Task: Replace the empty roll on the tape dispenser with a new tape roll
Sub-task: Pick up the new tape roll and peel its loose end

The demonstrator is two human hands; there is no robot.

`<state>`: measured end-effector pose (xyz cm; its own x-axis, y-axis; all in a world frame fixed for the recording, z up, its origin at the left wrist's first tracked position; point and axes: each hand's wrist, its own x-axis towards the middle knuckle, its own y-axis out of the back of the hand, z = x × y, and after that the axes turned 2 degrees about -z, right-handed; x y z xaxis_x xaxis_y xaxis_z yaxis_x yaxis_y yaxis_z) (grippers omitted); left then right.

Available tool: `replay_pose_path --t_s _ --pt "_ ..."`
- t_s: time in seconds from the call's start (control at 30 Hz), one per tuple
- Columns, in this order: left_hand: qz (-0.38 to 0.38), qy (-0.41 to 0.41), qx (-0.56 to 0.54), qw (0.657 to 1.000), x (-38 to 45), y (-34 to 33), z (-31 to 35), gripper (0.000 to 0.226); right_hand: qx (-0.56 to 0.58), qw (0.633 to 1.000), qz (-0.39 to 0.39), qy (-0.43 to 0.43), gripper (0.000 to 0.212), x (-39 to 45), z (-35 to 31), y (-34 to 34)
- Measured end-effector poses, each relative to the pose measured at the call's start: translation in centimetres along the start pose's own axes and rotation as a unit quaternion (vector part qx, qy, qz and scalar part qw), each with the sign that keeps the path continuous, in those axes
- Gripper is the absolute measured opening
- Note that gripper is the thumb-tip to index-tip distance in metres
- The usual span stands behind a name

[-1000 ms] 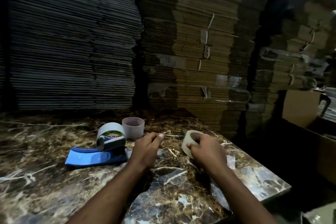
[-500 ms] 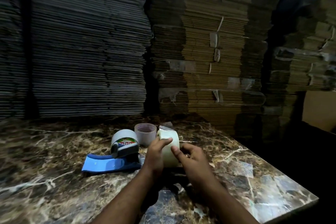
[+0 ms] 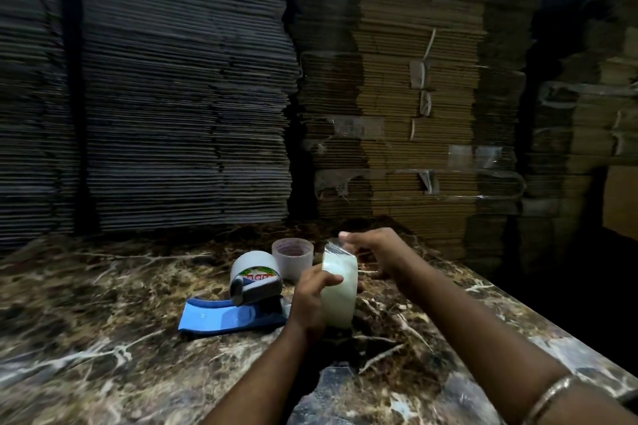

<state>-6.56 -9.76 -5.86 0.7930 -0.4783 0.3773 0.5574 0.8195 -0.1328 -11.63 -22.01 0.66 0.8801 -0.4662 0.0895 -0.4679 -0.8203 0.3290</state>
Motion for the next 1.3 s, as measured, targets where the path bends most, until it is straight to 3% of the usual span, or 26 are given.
replay_pose_path --t_s 0.13,0.2,0.3,0.4,0.47,0.53,0.63,0.8,1.3 --pt "-0.019 0.021 0.014 1.000 0.6 0.3 -0.6 0.031 -0.072 0.997 -0.029 0.012 0.062 0.5 -0.8 0.6" --pt "-0.034 0.036 0.008 0.999 0.8 0.5 -0.9 0.016 -0.096 0.994 -0.039 0.020 0.051 0.6 -0.9 0.8" --pt "0.002 -0.046 0.069 0.997 0.6 0.5 -1.5 0.013 -0.101 0.994 -0.047 0.020 0.021 0.6 -1.2 1.0" --pt "0.017 -0.023 0.052 0.998 0.7 0.7 -1.8 0.038 -0.095 0.993 -0.054 0.043 0.016 0.7 -1.4 1.3" --pt "0.019 -0.021 0.066 0.997 0.5 0.8 -0.9 0.028 -0.113 0.990 -0.060 0.060 0.016 0.7 -1.5 1.5" --pt "-0.024 0.023 0.022 0.999 0.7 0.8 -0.5 0.016 -0.140 0.986 -0.058 0.073 0.013 0.7 -1.7 1.5" --pt "-0.010 0.039 -0.035 0.999 0.8 0.5 -0.5 0.014 -0.189 0.976 -0.047 0.100 0.009 0.6 -2.3 1.6" --pt "-0.004 0.055 -0.028 0.998 0.9 0.3 -0.9 0.042 -0.258 0.956 -0.022 0.138 0.008 -0.1 -3.4 1.6" --pt "0.017 0.039 0.048 0.998 1.5 0.9 -2.1 0.051 -0.244 0.950 0.012 0.194 0.006 -1.6 -5.1 1.7"
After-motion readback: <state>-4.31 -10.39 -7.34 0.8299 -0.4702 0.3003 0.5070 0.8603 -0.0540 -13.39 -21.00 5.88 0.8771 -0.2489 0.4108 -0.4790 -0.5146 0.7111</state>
